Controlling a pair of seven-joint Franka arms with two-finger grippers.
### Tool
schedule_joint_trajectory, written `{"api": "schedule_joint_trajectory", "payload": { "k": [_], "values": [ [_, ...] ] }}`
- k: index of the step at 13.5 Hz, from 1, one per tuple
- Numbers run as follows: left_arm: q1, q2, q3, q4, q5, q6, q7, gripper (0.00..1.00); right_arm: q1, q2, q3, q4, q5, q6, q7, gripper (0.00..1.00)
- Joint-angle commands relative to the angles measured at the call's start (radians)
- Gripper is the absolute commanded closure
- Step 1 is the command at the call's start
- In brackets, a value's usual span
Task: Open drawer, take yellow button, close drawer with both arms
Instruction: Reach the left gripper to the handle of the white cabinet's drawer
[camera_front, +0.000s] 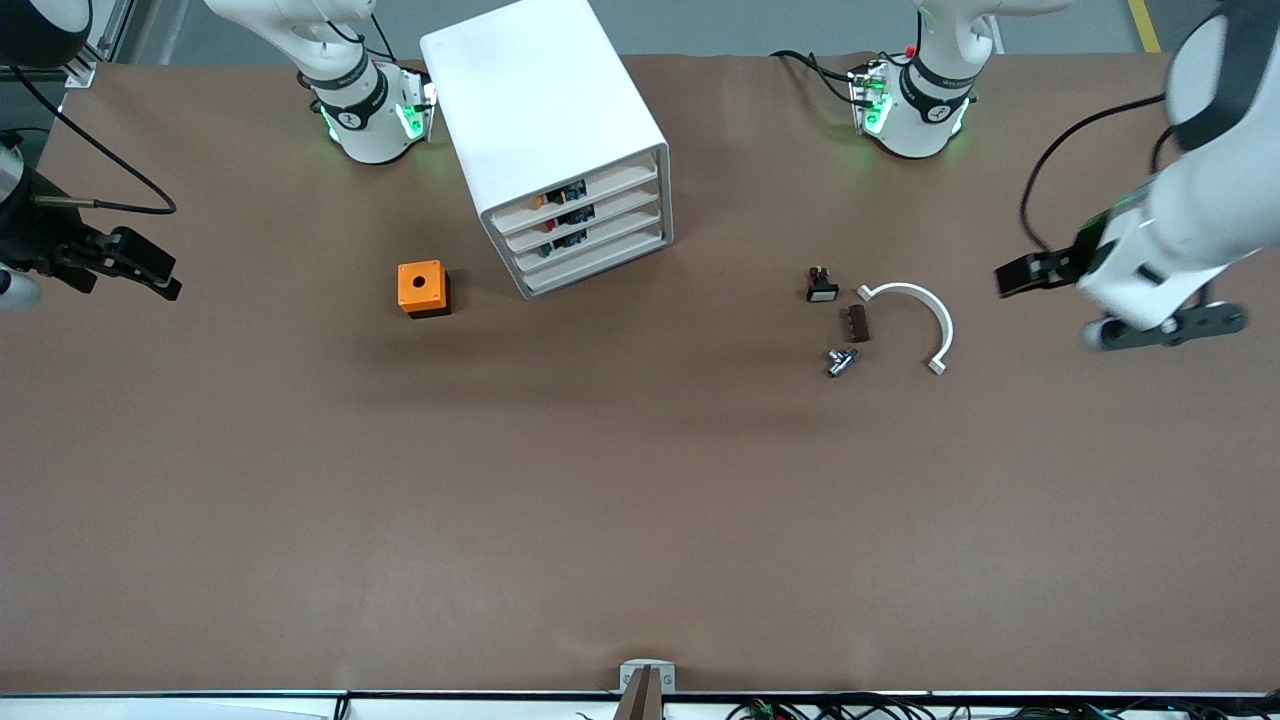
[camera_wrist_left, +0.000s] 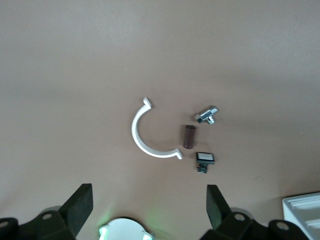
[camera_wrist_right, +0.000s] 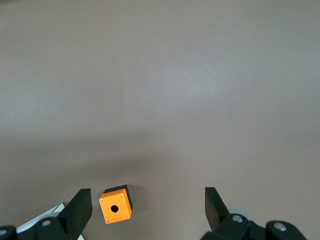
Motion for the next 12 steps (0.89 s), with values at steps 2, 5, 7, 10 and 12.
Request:
{"api": "schedule_joint_trajectory", "payload": {
  "k": [2,5,7,10,12],
  "values": [
    [-0.065,0.106,-0.004,0.036,-0.113,0.028,-0.197,0.0,-0.02,-0.007,0.016,0.0,-0.012,-0.008,-0.007,0.0],
    [-0.129,0.172,-0.006,0.036,-0.161,0.069,-0.311,0.0,-0.02,-0.009,0.016,0.0,-0.012,-0.008,-0.007,0.0],
    [-0.188,0.224,-0.006,0.037,-0.163,0.091,-0.441,0.0,-0.02,-0.009,0.016,-0.001,-0.012,-0.008,-0.007,0.0],
    [-0.269,0.321,-0.005,0.076,-0.205,0.108,-0.723,0.0,-0.021,-0.007,0.015,-0.001,-0.01,-0.003,-0.009,0.0],
    [-0.307,0.373,-0.006,0.105,-0.218,0.108,-0.898,0.0,-0.02,-0.007,0.015,-0.001,-0.01,-0.003,-0.009,0.0]
  ]
}}
